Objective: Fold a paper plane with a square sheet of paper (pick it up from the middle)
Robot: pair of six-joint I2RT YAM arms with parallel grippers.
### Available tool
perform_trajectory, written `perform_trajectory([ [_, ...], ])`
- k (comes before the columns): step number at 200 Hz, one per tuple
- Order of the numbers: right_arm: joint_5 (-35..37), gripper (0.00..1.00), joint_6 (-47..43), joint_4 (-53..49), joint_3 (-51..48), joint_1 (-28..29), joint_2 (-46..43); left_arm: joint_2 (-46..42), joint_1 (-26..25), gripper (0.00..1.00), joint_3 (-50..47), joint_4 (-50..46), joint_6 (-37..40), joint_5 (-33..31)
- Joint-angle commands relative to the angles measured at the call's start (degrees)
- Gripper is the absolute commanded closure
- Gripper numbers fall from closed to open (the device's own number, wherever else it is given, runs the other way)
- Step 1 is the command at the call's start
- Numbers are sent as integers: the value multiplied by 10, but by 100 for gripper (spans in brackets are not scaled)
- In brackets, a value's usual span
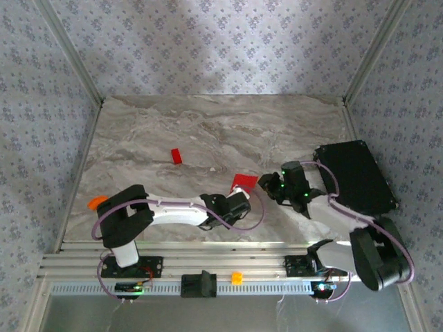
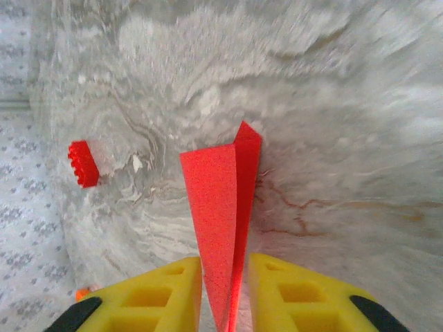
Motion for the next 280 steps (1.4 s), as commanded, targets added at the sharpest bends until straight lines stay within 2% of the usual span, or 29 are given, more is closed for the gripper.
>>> perform_trajectory([
  [1,41,73,-48,-122,-2,-19,-60,-31,30,100,-26,37,-26,72],
  [37,59,71,-46,-142,-40,-35,-140,-47,78,100,-57,78,-43,167],
  [132,64,71,-24,-143,-92,-36,-216,-54,124,100,-83,129,-61,280],
  [230,12,65,-17,-74,-101,-35,-197,-26,130,100,-82,193,-72,356],
  [280,3,65,-21,-43,-102,-26,-171,-18,131,100,-113,287,-76,387],
])
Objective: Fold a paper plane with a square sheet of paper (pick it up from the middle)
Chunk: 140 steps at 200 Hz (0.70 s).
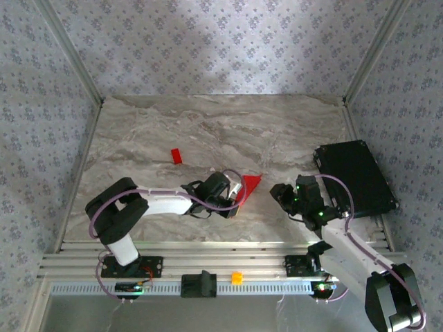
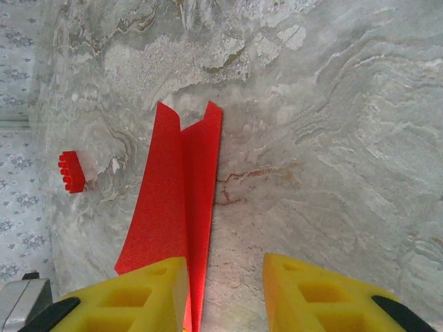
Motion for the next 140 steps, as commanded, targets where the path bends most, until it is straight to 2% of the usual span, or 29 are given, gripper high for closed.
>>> perform_trajectory([
  [1,-11,65,1,28,-9,7,11,9,4,100,-18,71,-7,34],
  [63,-14,65,-5,65,-8,24,44,57,27,100,-7,97,-48,121],
  [140,-46,67,-42,128,-11,42,84,70,51,100,-35,168,-105,161],
])
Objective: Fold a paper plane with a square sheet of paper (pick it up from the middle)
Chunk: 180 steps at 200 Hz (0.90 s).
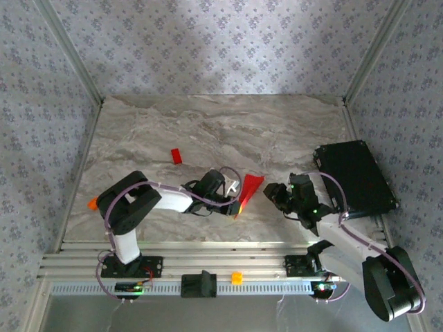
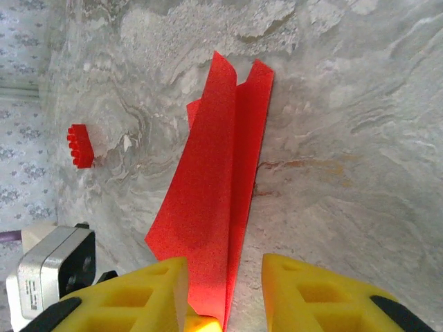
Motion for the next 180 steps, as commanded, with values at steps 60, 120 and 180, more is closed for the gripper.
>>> perform_trajectory([
  [60,-65,84,-62,109,17,40,114,28,11,100,-6,49,-56,48],
  [120,-111,94,-58,183,51,42,205,39,15,100,-11,65,-81,54],
  [180,-128,95,-44,232,70,26,278,39,26,100,-29,88,-110,50],
])
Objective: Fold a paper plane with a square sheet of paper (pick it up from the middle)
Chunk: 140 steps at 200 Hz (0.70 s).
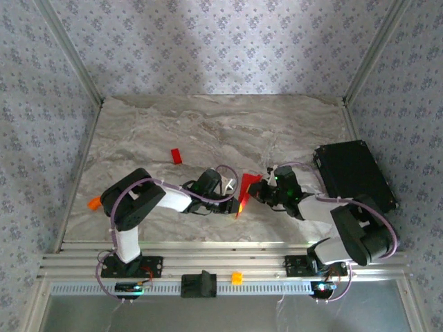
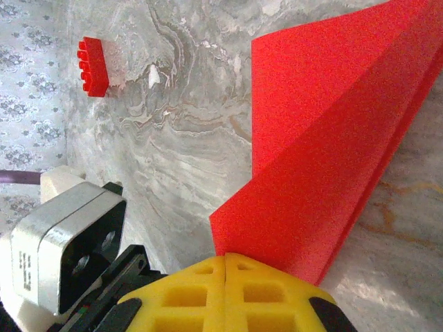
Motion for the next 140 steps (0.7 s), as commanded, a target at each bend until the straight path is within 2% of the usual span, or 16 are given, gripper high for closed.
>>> perform_trajectory([
  [1,-19,95,5,34,11,-11,20,12,7,100,-14,15,-16,-2],
  [90,-42,96,-2,25,-10,-19,19,6,15,100,-37,45,-49,-18],
  [140,-57,96,-7,29,8,-13,50,4,16,100,-43,56,-62,-22],
])
